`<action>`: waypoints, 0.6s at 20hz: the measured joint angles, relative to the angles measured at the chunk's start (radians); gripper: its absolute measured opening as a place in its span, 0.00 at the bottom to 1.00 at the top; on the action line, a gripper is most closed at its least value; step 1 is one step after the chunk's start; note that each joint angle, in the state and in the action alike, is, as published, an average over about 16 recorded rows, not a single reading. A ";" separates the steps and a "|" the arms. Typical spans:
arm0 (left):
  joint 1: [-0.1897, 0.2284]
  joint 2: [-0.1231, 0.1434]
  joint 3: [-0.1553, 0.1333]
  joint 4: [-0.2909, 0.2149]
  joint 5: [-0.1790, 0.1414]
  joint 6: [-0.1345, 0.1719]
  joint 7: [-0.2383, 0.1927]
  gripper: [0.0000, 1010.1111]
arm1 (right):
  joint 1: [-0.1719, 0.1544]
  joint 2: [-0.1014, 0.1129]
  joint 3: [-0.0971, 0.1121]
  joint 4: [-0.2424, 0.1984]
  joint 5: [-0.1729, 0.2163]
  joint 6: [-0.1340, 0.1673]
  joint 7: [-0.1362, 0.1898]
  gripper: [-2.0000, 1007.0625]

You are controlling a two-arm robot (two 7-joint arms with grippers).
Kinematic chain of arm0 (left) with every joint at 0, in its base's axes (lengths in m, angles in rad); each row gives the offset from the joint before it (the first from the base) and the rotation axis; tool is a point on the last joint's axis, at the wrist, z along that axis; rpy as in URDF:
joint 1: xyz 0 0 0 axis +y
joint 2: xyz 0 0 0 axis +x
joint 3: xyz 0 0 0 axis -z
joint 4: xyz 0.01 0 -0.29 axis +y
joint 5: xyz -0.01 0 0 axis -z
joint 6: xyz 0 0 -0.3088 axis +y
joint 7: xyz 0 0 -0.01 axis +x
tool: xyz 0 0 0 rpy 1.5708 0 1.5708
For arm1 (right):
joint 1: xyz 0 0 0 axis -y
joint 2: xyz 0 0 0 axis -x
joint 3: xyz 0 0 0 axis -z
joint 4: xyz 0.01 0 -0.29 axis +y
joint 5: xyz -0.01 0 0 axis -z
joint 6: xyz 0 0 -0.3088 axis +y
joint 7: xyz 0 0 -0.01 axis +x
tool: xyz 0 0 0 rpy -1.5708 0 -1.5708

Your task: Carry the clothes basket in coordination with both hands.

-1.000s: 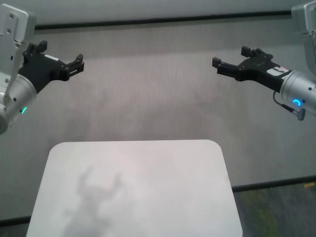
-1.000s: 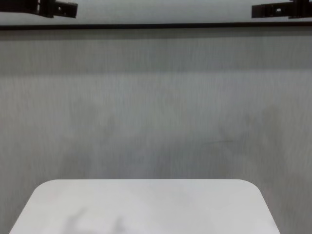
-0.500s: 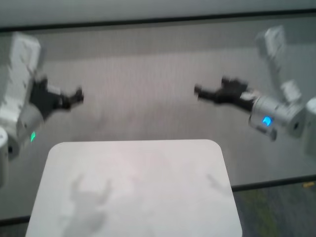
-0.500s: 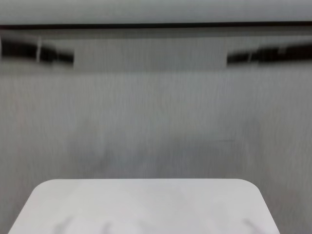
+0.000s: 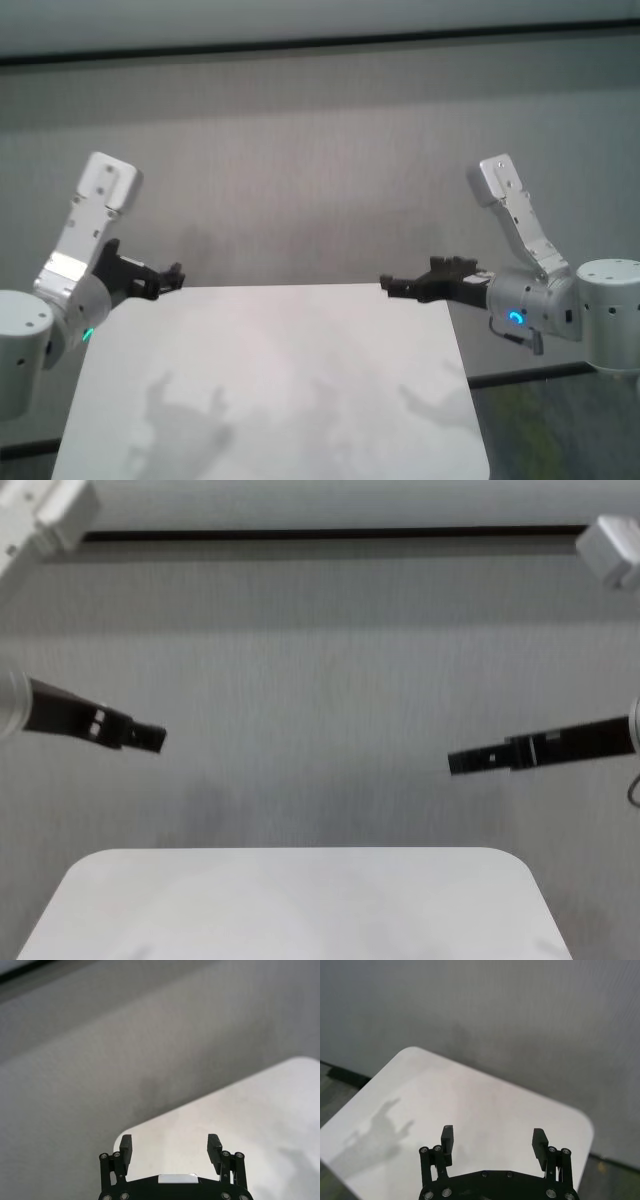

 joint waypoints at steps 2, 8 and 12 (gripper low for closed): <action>-0.002 0.003 0.010 0.009 0.008 0.007 -0.009 0.99 | -0.002 -0.001 -0.005 0.012 -0.002 0.013 0.005 1.00; -0.008 0.010 0.029 0.024 0.020 0.011 -0.027 0.99 | -0.002 -0.006 -0.003 0.033 0.004 0.038 0.012 1.00; -0.009 0.011 0.029 0.023 0.019 0.010 -0.026 0.99 | -0.002 -0.004 -0.002 0.029 0.004 0.035 0.011 1.00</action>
